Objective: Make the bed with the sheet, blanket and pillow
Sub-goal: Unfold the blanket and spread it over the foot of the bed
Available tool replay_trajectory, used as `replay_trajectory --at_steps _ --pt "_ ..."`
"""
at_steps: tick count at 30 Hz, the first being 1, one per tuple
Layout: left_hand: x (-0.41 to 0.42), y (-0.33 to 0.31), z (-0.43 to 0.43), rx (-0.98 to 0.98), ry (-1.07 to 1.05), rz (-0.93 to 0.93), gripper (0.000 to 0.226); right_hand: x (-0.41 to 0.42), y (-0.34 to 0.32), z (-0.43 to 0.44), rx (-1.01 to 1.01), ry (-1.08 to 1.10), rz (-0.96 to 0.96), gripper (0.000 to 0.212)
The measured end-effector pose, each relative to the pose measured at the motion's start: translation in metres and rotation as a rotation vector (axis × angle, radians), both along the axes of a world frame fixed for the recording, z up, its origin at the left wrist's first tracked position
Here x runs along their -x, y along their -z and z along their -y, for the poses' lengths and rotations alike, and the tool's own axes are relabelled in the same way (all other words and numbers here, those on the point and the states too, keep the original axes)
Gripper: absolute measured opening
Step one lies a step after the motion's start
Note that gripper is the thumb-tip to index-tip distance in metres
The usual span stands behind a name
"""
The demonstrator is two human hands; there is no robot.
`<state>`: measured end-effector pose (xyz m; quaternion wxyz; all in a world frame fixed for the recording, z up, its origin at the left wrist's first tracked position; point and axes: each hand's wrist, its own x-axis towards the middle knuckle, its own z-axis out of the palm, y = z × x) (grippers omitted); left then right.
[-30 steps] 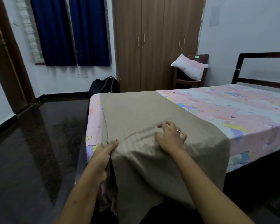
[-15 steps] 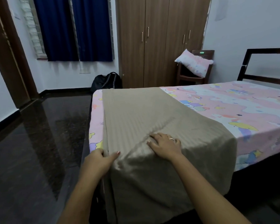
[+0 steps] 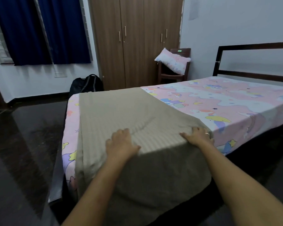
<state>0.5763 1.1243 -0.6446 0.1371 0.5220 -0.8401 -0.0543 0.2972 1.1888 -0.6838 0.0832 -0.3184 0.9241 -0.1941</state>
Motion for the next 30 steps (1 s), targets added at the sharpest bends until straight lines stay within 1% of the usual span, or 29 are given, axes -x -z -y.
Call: replay_trajectory --at_steps 3,5,8,11,14,15,17,18,20,22,24,27,30 --pt "0.034 0.014 -0.009 0.014 0.137 0.091 0.071 0.036 0.001 -0.012 0.072 0.138 0.050 0.092" --pt "0.048 0.025 -0.012 0.021 0.194 0.128 0.068 0.055 0.006 -0.017 0.136 0.192 0.147 0.090" --pt "0.062 0.038 -0.019 0.012 0.228 0.212 0.074 0.072 0.010 -0.020 0.293 0.163 0.325 0.063" --pt "0.072 0.046 -0.022 0.039 0.220 0.255 0.076 0.074 0.008 -0.021 0.406 0.115 0.442 0.048" --pt "0.081 0.045 -0.021 0.035 0.238 0.272 0.075 0.077 0.005 -0.026 0.509 0.047 0.544 0.028" --pt "0.084 0.045 -0.021 0.028 0.244 0.277 0.075 0.078 0.003 -0.028 0.543 0.020 0.600 0.026" --pt "0.090 0.044 -0.022 0.013 0.258 0.283 0.075 0.083 -0.001 -0.033 0.574 -0.017 0.711 0.029" --pt "0.093 0.044 -0.023 0.008 0.266 0.287 0.074 0.087 -0.002 -0.036 0.559 -0.029 0.745 0.032" --pt "0.099 0.044 -0.026 0.006 0.278 0.298 0.074 0.094 -0.004 -0.041 0.520 -0.048 0.795 0.039" --pt "0.105 0.043 -0.030 0.005 0.283 0.298 0.073 0.101 -0.005 -0.045 0.525 -0.041 0.822 0.044" --pt "0.111 0.044 -0.034 -0.001 0.287 0.292 0.073 0.106 -0.006 -0.048 0.583 -0.023 0.819 0.052" --pt "0.118 0.045 -0.041 -0.015 0.310 0.294 0.075 0.113 -0.008 -0.052 0.739 0.060 0.756 0.062" --pt "0.125 0.047 -0.049 -0.019 0.347 0.272 0.076 0.118 -0.007 -0.057 0.889 0.153 0.702 0.054"
